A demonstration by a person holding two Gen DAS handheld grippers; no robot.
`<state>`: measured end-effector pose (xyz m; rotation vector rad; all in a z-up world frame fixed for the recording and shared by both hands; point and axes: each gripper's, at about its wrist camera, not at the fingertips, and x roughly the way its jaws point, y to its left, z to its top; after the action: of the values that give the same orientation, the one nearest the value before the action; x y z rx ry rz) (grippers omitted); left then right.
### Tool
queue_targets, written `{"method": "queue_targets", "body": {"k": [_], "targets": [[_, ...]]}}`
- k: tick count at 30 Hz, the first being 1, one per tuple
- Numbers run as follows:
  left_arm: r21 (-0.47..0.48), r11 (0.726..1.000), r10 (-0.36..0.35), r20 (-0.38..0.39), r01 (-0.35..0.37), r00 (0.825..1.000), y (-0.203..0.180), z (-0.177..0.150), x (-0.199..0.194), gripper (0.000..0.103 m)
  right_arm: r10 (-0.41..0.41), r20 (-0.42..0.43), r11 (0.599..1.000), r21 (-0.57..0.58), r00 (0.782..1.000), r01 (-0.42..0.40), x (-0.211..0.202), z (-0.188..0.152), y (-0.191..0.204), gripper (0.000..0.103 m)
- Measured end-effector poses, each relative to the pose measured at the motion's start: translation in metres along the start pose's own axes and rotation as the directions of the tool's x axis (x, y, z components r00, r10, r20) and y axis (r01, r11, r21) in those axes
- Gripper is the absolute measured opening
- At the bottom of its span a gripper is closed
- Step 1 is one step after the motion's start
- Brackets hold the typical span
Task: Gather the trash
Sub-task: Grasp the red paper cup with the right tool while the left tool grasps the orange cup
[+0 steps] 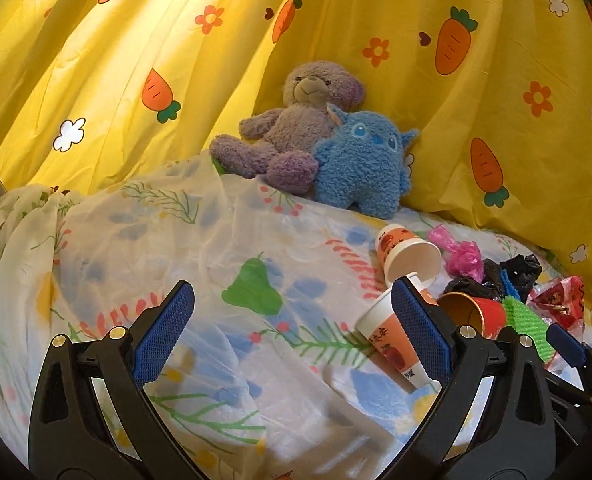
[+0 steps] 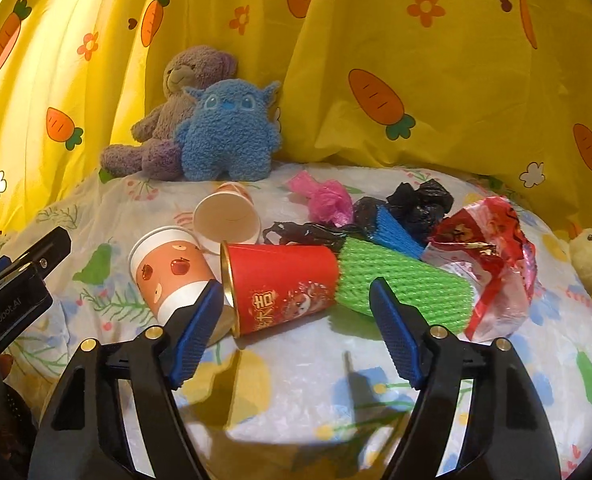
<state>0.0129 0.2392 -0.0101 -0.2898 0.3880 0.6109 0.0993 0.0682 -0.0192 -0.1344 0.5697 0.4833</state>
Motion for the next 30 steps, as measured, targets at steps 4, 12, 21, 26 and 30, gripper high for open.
{"method": "queue_targets", "body": {"k": [4,12,21,26,30], "targets": [[-0.008,1.000,-0.009,-0.013,0.009,1.000,0.003,-0.001,0.005,0.097,0.014,-0.038,1.000,-0.017,0.999,-0.014,0.017,0.003,0.012,0.066],[0.008,0.998,-0.055,-0.032,0.055,0.998,-0.006,-0.005,0.010,0.097,0.006,-0.128,1.000,0.001,0.992,-0.006,0.039,0.003,0.004,0.030],[0.039,0.991,-0.126,-0.069,0.129,0.990,-0.025,-0.013,0.011,0.097,-0.055,-0.093,0.998,0.032,0.994,0.058,0.026,-0.002,-0.027,0.004],[0.024,0.986,-0.161,-0.113,0.165,0.981,-0.032,-0.018,0.018,0.097,-0.062,-0.051,0.996,0.057,0.997,0.064,0.007,-0.008,-0.042,0.004],[0.020,0.984,-0.171,-0.148,0.176,0.974,-0.040,-0.019,0.027,0.097,-0.065,-0.015,0.995,0.074,0.998,0.066,-0.009,-0.012,-0.053,0.004]]}}
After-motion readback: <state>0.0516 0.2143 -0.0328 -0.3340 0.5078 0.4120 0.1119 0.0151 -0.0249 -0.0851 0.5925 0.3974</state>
